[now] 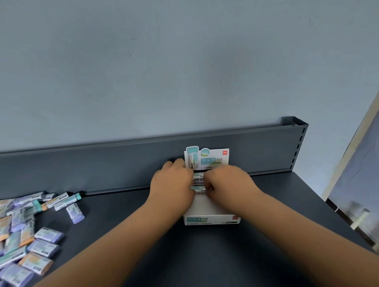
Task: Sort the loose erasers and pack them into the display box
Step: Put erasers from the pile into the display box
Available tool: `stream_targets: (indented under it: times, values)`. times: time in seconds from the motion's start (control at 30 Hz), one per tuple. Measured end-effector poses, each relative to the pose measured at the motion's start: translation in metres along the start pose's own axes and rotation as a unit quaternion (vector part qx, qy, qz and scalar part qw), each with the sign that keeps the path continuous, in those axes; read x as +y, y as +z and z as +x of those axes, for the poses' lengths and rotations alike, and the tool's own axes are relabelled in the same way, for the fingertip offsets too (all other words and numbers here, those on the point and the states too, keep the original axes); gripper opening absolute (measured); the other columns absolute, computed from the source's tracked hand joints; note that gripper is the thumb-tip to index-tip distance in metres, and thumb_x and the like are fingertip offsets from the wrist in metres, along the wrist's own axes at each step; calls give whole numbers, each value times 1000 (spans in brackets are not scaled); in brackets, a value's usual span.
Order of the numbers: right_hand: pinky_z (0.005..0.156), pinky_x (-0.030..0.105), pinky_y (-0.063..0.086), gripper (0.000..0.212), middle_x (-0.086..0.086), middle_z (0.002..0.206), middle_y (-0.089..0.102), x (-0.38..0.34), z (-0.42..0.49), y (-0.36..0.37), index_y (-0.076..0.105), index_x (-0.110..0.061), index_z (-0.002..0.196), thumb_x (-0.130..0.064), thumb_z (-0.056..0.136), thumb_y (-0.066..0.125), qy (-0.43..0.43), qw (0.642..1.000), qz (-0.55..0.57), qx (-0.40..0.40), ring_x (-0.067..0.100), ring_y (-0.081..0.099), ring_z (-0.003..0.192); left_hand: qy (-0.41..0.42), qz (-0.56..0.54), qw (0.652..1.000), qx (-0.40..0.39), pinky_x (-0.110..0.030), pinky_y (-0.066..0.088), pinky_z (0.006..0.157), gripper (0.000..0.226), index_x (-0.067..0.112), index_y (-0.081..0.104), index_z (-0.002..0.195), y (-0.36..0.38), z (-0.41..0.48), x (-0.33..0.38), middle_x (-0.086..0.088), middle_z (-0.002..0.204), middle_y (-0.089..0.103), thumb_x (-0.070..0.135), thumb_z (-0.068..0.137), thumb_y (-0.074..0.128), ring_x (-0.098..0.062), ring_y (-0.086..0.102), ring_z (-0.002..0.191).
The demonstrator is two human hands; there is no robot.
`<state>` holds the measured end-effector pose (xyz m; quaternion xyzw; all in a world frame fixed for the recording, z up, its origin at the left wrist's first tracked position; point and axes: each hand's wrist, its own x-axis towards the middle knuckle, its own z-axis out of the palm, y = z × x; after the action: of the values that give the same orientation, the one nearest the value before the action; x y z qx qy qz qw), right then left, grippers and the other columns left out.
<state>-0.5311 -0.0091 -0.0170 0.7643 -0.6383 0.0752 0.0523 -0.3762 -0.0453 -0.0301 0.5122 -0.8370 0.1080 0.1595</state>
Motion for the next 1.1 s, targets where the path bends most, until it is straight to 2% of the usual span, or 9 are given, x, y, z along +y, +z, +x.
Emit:
stream_targets:
  times: [0.13, 0.23, 0.47, 0.63, 0.77, 0.93, 1.03, 1.1]
  values:
    - [69, 35, 50, 7, 3, 97, 64, 1, 3, 5, 60, -19, 88, -19, 91, 54, 1, 1000, 7, 6, 28, 62, 89, -60, -67, 996, -11, -33, 44, 61, 11, 22, 58, 93, 1, -2, -2, 2, 94, 55, 28, 85, 61, -23, 56, 81]
    - [72, 37, 54, 5, 4, 97, 63, -1, 5, 7, 58, -19, 86, -18, 89, 54, 2, 1000, 13, 9, 29, 61, 89, -100, -97, 990, -30, -31, 37, 56, 14, 21, 49, 96, 1, -4, 2, 3, 90, 54, 23, 86, 59, -24, 51, 73]
    - [74, 38, 54, 7, 4, 96, 64, 0, 6, 12, 60, -18, 85, -21, 90, 56, 6, 1000, 25, 17, 28, 61, 88, -161, -162, 973, -33, -32, 34, 52, 17, 19, 40, 91, 1, -4, 7, 1, 84, 54, 20, 88, 56, -27, 51, 72]
    - [74, 34, 50, 15, -4, 87, 64, 10, 7, 4, 58, -25, 77, -31, 88, 66, 22, 996, 77, 45, 19, 59, 83, -205, -226, 951, -48, -33, 38, 55, 19, 15, 42, 93, -2, -9, 7, -1, 89, 59, 17, 85, 60, -30, 58, 79]
    - [70, 35, 49, 21, -8, 79, 61, 13, 0, -9, 62, -24, 76, -38, 89, 68, 12, 990, 105, 89, 16, 57, 76, -240, -263, 932, -65, -33, 45, 60, 25, 16, 47, 98, -9, -16, 7, 0, 91, 62, 31, 86, 62, -26, 61, 81]
    - [71, 35, 49, 34, -8, 84, 62, -5, -24, -34, 59, -28, 83, -57, 97, 47, 42, 988, 134, 57, 14, 58, 81, -181, -169, 968, -53, -38, 51, 72, 41, 17, 52, 112, -31, -34, -1, -2, 108, 62, 54, 94, 51, -27, 62, 95]
    - [84, 40, 53, 49, -9, 106, 65, -22, -45, -40, 63, -30, 105, -68, 94, 34, 65, 985, 157, 22, 15, 60, 98, -121, -87, 988, -48, -41, 52, 86, 53, 20, 58, 114, -47, -52, -7, 2, 113, 65, 65, 95, 38, -25, 59, 106]
    - [89, 42, 52, 56, -8, 118, 65, -38, -56, -43, 61, -31, 117, -70, 94, 29, 70, 984, 161, 25, 16, 58, 108, -96, -27, 995, -32, -42, 50, 91, 61, 24, 59, 115, -59, -65, -11, 6, 116, 66, 70, 92, 28, -23, 58, 111]
